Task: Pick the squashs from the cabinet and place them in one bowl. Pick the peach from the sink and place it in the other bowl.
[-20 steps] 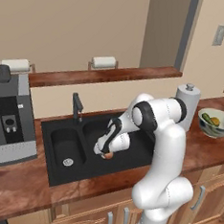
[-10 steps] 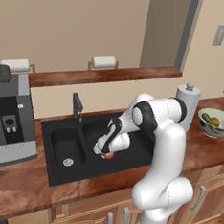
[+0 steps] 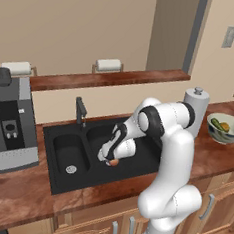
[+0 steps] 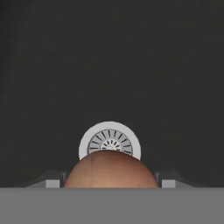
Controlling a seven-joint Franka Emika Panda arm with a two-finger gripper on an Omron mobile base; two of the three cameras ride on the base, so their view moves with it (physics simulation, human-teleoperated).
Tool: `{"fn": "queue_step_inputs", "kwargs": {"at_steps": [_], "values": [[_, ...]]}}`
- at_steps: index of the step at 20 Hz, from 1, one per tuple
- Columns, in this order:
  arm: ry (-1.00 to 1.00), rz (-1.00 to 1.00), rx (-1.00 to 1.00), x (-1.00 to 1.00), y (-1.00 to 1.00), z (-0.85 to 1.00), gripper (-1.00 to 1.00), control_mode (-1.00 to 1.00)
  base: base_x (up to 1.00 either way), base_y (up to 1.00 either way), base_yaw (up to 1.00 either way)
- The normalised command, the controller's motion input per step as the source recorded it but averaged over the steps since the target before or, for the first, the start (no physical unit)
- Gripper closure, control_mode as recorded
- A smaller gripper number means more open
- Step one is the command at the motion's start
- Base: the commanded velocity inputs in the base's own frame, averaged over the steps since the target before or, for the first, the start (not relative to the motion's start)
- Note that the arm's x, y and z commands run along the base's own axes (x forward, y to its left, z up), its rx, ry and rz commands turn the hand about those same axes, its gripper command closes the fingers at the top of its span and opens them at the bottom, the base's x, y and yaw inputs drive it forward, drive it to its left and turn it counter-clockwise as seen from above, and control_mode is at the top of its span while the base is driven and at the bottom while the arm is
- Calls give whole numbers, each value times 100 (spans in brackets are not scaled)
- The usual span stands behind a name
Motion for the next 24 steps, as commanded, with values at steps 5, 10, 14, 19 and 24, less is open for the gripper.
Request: {"fn": "queue_step_inputs", "kwargs": {"at_steps": [5, 10, 14, 19, 24], "values": [[-8, 6, 0, -14, -4, 17, 100, -100, 0, 0, 0], [-16, 1, 3, -39, 0, 58, 100, -100, 0, 0, 0], [-14, 0, 7, -38, -2, 71, 100, -100, 0, 0, 0], [-1, 0, 18, -7, -43, 74, 100, -100, 0, 0, 0], [1, 0, 24, 0, -54, 90, 100, -100, 0, 0, 0]]}}
